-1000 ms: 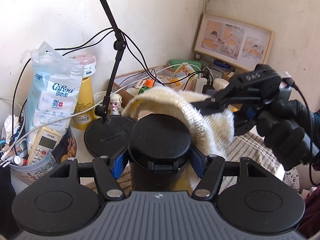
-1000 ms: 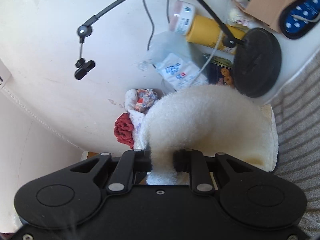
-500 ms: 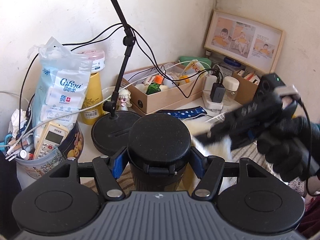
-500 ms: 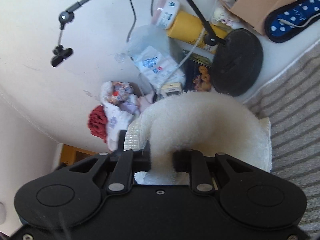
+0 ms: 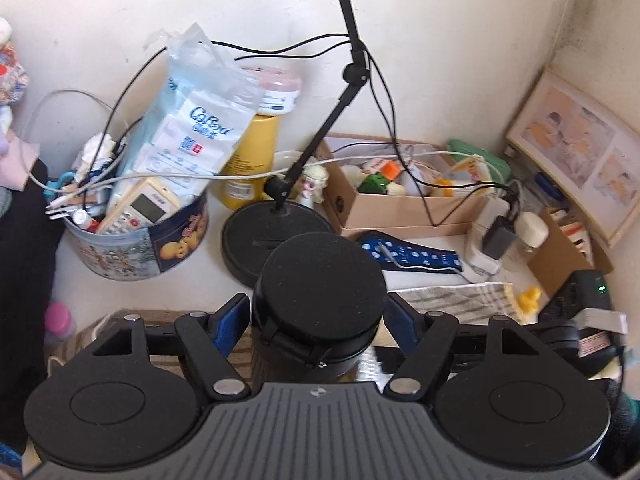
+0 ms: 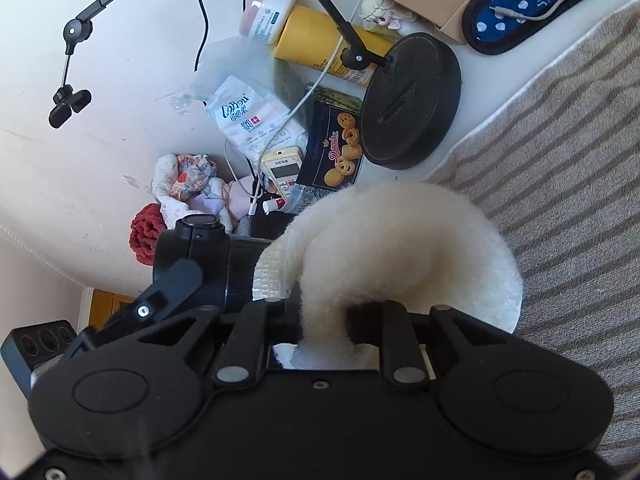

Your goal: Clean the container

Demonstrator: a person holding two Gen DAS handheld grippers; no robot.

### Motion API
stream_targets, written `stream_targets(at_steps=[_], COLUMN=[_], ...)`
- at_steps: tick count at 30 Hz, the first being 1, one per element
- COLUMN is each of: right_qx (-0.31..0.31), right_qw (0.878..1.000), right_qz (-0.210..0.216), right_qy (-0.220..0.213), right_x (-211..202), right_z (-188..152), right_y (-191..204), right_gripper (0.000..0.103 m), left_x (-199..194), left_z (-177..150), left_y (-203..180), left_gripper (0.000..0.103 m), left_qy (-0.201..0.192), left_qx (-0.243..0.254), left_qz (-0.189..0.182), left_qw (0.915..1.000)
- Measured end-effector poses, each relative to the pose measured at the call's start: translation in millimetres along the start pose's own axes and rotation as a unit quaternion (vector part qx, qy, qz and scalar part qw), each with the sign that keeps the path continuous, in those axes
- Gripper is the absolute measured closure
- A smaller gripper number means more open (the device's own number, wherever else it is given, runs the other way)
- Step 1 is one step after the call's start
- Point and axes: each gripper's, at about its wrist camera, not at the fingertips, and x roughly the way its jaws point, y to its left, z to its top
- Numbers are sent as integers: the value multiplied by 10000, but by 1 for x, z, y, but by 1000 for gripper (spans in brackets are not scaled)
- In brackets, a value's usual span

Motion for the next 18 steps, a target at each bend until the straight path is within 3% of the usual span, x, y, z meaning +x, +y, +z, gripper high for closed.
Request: stream_targets(at_steps=[3,6,7,9,11,13,16,18], right_qx=[-27,-20,-29,-51,-62,-62,-45,-29], right_qw=[10000,9999,9999,9998,9996,9995,9993,9992], right_qz=[23,84,108,143,178,190,209,236], right_qy=[-21,-86,-106,-163,-213,-260,-321,-335], right_x=[-4,-12,-14,-20,-24,-28,-30,-30], right_z=[1,2,2,2,3,4,4,4], right_y=[1,1,2,3,4,4,5,5], right_gripper=[86,86,86,86,86,86,86,86], left_x=[-2,4,5,7,11,14,11,7], left_z=[1,11,13,14,20,28,33,30], left_y=[3,13,15,22,35,41,36,28], left_gripper=[38,39,39,39,38,39,37,33], left_qy=[-26,145,183,181,265,320,242,186], left_qx=[381,1065,1383,2223,2505,2446,2199,1923], left_qz=[-160,-745,-1000,-1691,-2147,-2202,-1988,-1624], left_qw=[9991,9914,9852,9600,9436,9438,9548,9676])
